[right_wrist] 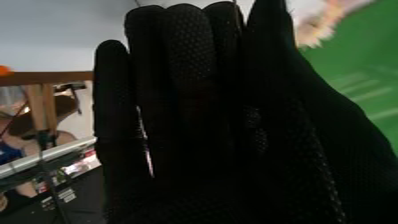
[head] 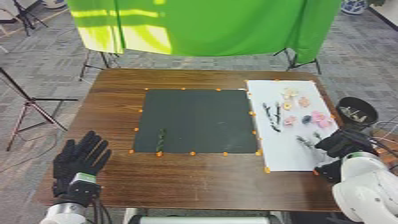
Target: Arrange flowers
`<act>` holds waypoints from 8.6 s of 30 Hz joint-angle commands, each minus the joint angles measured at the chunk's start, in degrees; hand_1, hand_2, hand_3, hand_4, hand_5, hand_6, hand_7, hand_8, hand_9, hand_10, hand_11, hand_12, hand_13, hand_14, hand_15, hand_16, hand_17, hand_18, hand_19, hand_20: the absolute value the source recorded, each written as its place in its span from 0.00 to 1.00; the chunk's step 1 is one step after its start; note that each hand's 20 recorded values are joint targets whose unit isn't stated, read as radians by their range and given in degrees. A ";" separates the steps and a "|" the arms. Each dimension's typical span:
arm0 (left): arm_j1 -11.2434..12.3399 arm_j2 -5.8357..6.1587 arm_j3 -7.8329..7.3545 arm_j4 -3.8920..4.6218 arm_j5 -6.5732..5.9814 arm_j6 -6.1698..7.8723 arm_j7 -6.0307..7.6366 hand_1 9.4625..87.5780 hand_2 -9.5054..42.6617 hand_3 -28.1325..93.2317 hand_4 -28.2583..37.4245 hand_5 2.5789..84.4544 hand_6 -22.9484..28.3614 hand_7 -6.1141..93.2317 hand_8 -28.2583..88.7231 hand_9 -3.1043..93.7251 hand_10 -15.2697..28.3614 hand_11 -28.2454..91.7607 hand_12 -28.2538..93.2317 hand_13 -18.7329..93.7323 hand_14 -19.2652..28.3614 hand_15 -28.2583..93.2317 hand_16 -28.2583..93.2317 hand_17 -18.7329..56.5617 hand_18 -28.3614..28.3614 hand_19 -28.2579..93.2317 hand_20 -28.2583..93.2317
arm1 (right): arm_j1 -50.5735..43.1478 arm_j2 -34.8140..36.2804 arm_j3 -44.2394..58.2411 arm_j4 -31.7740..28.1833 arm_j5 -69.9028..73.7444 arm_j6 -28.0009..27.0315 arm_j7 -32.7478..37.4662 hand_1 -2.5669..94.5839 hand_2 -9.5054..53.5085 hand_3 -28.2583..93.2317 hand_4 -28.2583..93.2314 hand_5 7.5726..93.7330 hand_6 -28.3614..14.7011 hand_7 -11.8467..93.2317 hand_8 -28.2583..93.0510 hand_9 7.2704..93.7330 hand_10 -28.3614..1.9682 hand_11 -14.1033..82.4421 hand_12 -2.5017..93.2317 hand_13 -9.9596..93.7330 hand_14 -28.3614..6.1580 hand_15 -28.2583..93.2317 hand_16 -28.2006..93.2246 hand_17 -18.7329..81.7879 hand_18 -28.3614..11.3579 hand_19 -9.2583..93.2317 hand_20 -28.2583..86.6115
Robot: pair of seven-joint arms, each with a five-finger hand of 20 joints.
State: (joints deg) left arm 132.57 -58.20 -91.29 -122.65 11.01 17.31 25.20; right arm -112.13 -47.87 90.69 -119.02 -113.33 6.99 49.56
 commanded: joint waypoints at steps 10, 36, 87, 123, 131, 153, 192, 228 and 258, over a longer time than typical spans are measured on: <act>0.59 0.61 -0.11 -0.61 -0.48 0.88 -0.94 0.22 0.50 0.82 0.00 0.50 0.66 0.21 0.17 0.36 0.73 0.45 0.32 0.35 0.76 0.55 0.16 0.14 0.76 0.54 0.31 | 20.03 -4.15 -19.67 -4.57 -2.86 3.92 -1.62 0.54 0.00 0.90 0.07 0.88 0.61 0.43 0.31 0.99 0.52 0.36 0.38 0.81 0.61 0.45 0.54 0.44 0.20 0.78 0.41; -2.60 3.72 1.71 -0.16 0.88 2.18 -5.35 0.22 0.50 0.82 0.00 0.50 0.66 0.21 0.17 0.36 0.73 0.45 0.32 0.35 0.76 0.55 0.16 0.14 0.76 0.54 0.31 | 35.25 -26.69 -48.69 16.08 -20.32 -1.61 4.18 0.53 0.00 0.92 0.10 0.89 0.56 0.44 0.33 0.99 0.49 0.40 0.38 0.82 0.53 0.50 0.52 0.44 0.08 0.81 0.41; -4.22 2.89 3.42 0.90 0.07 1.97 -4.05 0.22 0.50 0.82 0.00 0.51 0.66 0.21 0.17 0.36 0.73 0.46 0.32 0.35 0.76 0.56 0.16 0.14 0.76 0.54 0.31 | 36.86 -26.34 -51.25 17.56 -21.79 -0.04 0.94 0.40 0.00 0.90 0.06 0.77 0.51 0.29 0.16 0.89 0.38 0.46 0.24 0.75 0.34 0.57 0.37 0.40 0.01 0.79 0.41; -0.84 2.06 2.36 -0.78 -0.33 1.29 0.76 0.23 0.51 0.82 0.00 0.50 0.66 0.22 0.17 0.36 0.73 0.46 0.32 0.35 0.75 0.56 0.16 0.15 0.76 0.54 0.31 | 43.91 -15.91 -32.62 28.13 -12.24 -21.23 11.63 0.38 0.00 0.84 0.00 0.57 0.24 0.15 0.16 0.50 0.08 0.23 0.16 0.62 0.25 0.71 0.35 0.47 0.00 0.99 0.57; -1.06 1.63 2.61 -0.62 -0.48 1.53 0.12 0.23 0.51 0.83 0.00 0.51 0.66 0.22 0.17 0.36 0.73 0.46 0.32 0.35 0.75 0.56 0.16 0.14 0.76 0.54 0.31 | 44.10 -16.03 -33.88 31.25 -12.09 -18.92 10.81 0.40 0.00 0.83 0.00 0.59 0.27 0.16 0.15 0.53 0.13 0.24 0.16 0.64 0.27 0.71 0.36 0.46 0.00 0.97 0.59; -1.20 1.17 2.81 -0.38 -0.61 1.05 -1.02 0.23 0.49 0.83 0.00 0.50 0.66 0.22 0.17 0.36 0.73 0.46 0.32 0.35 0.76 0.56 0.16 0.15 0.76 0.54 0.31 | 38.75 -13.63 -32.90 27.72 -9.25 -12.26 6.85 0.70 0.00 0.82 0.00 0.65 0.62 0.80 0.32 0.98 0.66 0.23 0.39 0.92 0.70 0.55 0.62 0.56 0.05 0.96 0.67; -1.07 1.44 2.38 -0.16 -1.10 1.19 -1.89 0.23 0.48 0.82 0.00 0.50 0.66 0.22 0.17 0.36 0.73 0.46 0.32 0.35 0.76 0.56 0.16 0.15 0.76 0.54 0.31 | 28.38 -17.12 -35.75 9.61 0.22 -3.92 2.59 0.69 0.00 0.85 0.00 0.65 0.60 0.81 0.31 1.00 0.66 0.24 0.44 0.91 0.68 0.61 0.60 0.56 0.04 0.95 0.69; -1.11 1.21 2.52 -0.26 -1.31 1.50 -1.06 0.23 0.48 0.82 0.00 0.45 0.66 0.23 0.17 0.36 0.73 0.48 0.32 0.35 0.75 0.57 0.16 0.15 0.76 0.54 0.31 | 26.52 -10.99 -33.98 3.91 -15.97 3.72 2.52 0.45 0.00 0.90 0.00 0.48 0.38 0.26 0.14 0.57 0.24 0.31 0.17 0.69 0.37 0.69 0.38 0.51 0.05 0.96 0.57; -1.95 1.00 2.91 -0.09 -0.36 0.11 -0.93 0.23 0.48 0.82 0.00 0.48 0.66 0.23 0.17 0.36 0.73 0.47 0.32 0.35 0.75 0.56 0.16 0.15 0.76 0.54 0.31 | 22.73 -7.93 -23.19 11.31 -9.34 -13.18 1.05 0.55 0.00 0.87 0.00 0.61 0.60 0.28 0.13 0.68 0.52 0.30 0.18 0.67 0.45 0.56 0.38 0.47 0.14 0.90 0.57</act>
State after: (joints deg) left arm 130.32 -56.55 -88.82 -122.78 10.55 17.66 24.66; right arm -88.41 -54.73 68.91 -109.75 -120.47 -7.86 51.14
